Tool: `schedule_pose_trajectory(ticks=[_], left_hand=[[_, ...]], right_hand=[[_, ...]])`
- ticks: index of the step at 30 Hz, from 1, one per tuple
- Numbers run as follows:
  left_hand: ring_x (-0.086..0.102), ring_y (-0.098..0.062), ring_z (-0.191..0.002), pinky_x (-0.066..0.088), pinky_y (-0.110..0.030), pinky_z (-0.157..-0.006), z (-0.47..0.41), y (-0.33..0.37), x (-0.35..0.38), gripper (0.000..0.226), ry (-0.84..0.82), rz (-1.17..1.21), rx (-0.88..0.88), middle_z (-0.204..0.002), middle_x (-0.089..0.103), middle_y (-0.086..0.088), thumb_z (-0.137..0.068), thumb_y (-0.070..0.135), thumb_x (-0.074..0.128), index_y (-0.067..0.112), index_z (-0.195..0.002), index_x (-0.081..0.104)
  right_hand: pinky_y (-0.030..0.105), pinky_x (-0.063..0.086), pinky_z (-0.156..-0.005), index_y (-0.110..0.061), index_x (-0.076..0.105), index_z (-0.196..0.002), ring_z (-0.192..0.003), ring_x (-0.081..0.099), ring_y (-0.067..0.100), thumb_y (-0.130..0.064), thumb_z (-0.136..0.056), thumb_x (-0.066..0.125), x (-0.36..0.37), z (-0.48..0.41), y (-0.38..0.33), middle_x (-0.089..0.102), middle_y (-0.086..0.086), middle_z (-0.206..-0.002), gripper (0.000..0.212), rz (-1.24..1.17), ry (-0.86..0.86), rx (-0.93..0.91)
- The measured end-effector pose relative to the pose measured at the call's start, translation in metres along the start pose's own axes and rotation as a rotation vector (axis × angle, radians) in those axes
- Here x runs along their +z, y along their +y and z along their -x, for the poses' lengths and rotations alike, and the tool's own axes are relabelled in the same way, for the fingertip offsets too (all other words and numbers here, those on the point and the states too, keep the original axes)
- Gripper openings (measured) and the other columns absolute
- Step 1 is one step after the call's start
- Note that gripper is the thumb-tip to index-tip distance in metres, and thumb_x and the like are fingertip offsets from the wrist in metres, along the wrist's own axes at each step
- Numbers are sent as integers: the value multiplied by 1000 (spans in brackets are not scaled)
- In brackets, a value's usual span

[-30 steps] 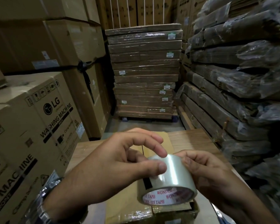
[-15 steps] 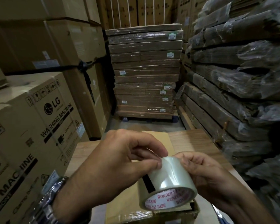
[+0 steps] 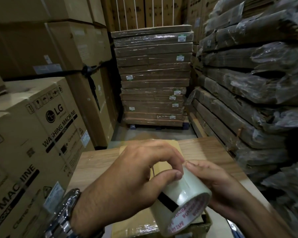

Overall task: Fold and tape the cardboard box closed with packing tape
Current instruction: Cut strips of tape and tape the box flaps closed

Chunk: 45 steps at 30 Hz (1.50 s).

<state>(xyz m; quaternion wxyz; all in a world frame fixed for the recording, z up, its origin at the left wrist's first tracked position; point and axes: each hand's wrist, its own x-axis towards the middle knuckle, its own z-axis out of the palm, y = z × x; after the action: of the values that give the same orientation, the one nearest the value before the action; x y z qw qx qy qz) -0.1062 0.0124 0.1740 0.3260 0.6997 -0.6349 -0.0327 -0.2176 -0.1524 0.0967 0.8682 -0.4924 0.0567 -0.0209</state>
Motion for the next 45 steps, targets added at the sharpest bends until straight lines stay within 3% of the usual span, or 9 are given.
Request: schedule_pose_trajectory(ticks=[4,7,10,16,20,25,33,38,45], left_hand=[[59,3,-87,45,-20,-75,0,0,11,11,71,-163,46,-87,64,20,-89,39,50,32,-87,57],[51,2,-80,40,-20,-74,1,-1,15,4,172,-259,40,-82,56,21,-89,38,45,37,-87,48],[48,-2,-75,43,-24,-67,1,-6,14,2,238,-332,27,-79,53,18,-89,37,43,37,-88,44],[46,-2,-73,38,-17,-62,-4,-14,11,7,274,-312,-26,-77,47,18,-89,37,42,34,-84,47],[47,2,-75,36,-13,-65,-8,-13,9,6,304,-304,-32,-76,45,22,-88,36,43,39,-83,43],[45,6,-74,33,-5,-70,-9,-15,6,5,327,-324,-44,-74,43,24,-87,37,43,38,-82,45],[49,-1,-74,40,-14,-65,-11,-6,1,7,362,-343,-39,-76,50,16,-87,26,55,28,-82,52],[48,-1,-71,37,-12,-62,-13,-9,5,11,404,-327,-70,-74,47,16,-90,22,54,29,-83,49],[50,-3,-70,42,-20,-64,-11,-12,11,11,462,-303,-105,-75,51,14,-92,22,51,28,-83,51]], right_hand=[[26,47,-67,-16,71,-90,-76,61,16,-35,-95,54,14,-5,-4,67,4,-84,27,135,112,-57],[40,51,-92,-29,71,-101,-95,66,5,-58,-92,44,14,-8,6,72,-10,-99,40,485,489,-217],[25,51,-86,-27,70,-87,-84,63,-2,-75,-80,44,18,-2,17,70,-11,-88,54,536,760,-573],[17,47,-76,-41,57,-105,-92,67,15,-75,-50,75,26,9,52,73,7,-98,67,508,331,-545],[33,52,-88,-44,68,-104,-100,68,9,-79,-63,63,29,7,49,74,-8,-100,54,677,342,-543],[18,49,-71,-43,72,-95,-84,68,6,-84,-64,54,37,8,43,73,-9,-87,55,768,431,-557],[22,52,-69,-40,73,-93,-80,68,3,-85,-64,50,35,-1,44,75,-6,-82,58,687,467,-455],[45,50,-65,-16,71,-89,-71,65,21,-90,-59,49,36,-8,44,68,9,-72,82,698,501,-406],[32,38,-57,-2,61,-75,-58,50,9,-74,-63,52,40,-10,40,52,8,-57,74,724,571,-367]])
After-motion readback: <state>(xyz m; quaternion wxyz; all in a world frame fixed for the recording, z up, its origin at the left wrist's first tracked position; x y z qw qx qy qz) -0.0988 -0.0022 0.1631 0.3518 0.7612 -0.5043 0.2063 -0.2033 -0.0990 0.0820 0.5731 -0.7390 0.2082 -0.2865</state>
